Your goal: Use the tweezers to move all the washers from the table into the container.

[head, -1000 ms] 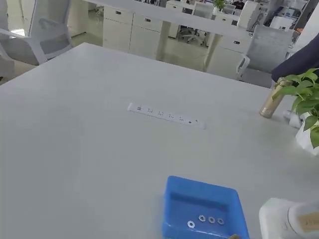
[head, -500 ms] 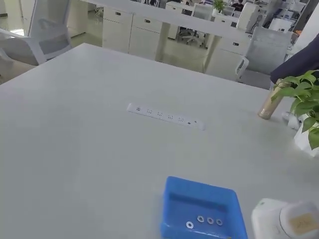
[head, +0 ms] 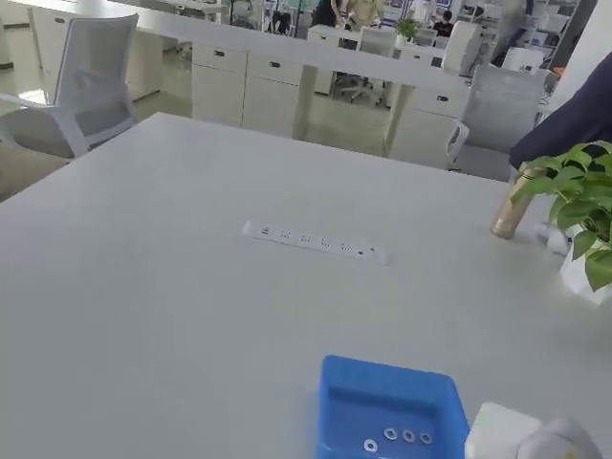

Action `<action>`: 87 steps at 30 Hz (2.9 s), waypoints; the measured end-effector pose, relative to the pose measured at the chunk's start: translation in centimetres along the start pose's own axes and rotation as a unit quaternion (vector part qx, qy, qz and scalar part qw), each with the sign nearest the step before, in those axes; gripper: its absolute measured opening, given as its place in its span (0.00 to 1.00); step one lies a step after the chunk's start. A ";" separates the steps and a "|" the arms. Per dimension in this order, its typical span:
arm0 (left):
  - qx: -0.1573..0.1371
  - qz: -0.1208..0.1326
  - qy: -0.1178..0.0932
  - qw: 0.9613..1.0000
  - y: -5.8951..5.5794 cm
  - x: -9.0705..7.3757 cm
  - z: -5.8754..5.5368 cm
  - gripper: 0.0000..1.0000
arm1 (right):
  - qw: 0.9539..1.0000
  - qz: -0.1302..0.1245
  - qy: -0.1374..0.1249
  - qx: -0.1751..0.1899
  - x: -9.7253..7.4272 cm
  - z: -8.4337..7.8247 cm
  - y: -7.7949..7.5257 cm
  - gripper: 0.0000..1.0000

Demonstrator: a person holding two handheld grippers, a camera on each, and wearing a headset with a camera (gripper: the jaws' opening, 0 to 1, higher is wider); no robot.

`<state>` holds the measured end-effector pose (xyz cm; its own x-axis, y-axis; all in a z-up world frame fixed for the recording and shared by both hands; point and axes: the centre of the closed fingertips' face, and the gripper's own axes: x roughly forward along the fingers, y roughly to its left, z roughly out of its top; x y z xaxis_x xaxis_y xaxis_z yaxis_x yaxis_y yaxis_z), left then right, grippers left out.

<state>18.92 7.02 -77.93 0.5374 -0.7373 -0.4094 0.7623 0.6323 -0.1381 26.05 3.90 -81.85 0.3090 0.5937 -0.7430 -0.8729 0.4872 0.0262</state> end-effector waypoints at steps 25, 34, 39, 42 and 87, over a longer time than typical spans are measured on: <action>-0.042 0.229 -0.085 0.969 6.5 -3.3 3.9 0.99 | 0.989 0.094 -0.026 -0.111 1.7 0.4 1.0 0.04; -0.076 0.238 -0.079 0.965 7.2 -3.5 2.9 0.99 | 0.988 0.105 -0.037 -0.107 2.2 0.6 1.2 0.04; -0.062 0.226 -0.035 0.972 6.8 -2.6 1.6 0.99 | 0.990 0.099 -0.037 -0.096 2.0 0.8 0.4 0.03; -0.061 0.223 -0.030 0.972 6.5 -2.6 1.5 0.99 | 0.992 0.093 -0.065 -0.049 1.0 1.5 -0.5 0.03; -0.055 0.228 -0.016 0.972 6.8 -2.9 0.9 0.97 | 0.993 0.085 -0.077 -0.005 1.4 6.9 -6.0 0.03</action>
<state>22.86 13.26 -76.88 0.8224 -0.3802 -0.4231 0.3998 0.9155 -0.0454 34.32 6.25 -78.44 0.2113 0.7582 -0.6169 -0.9206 0.3664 0.1350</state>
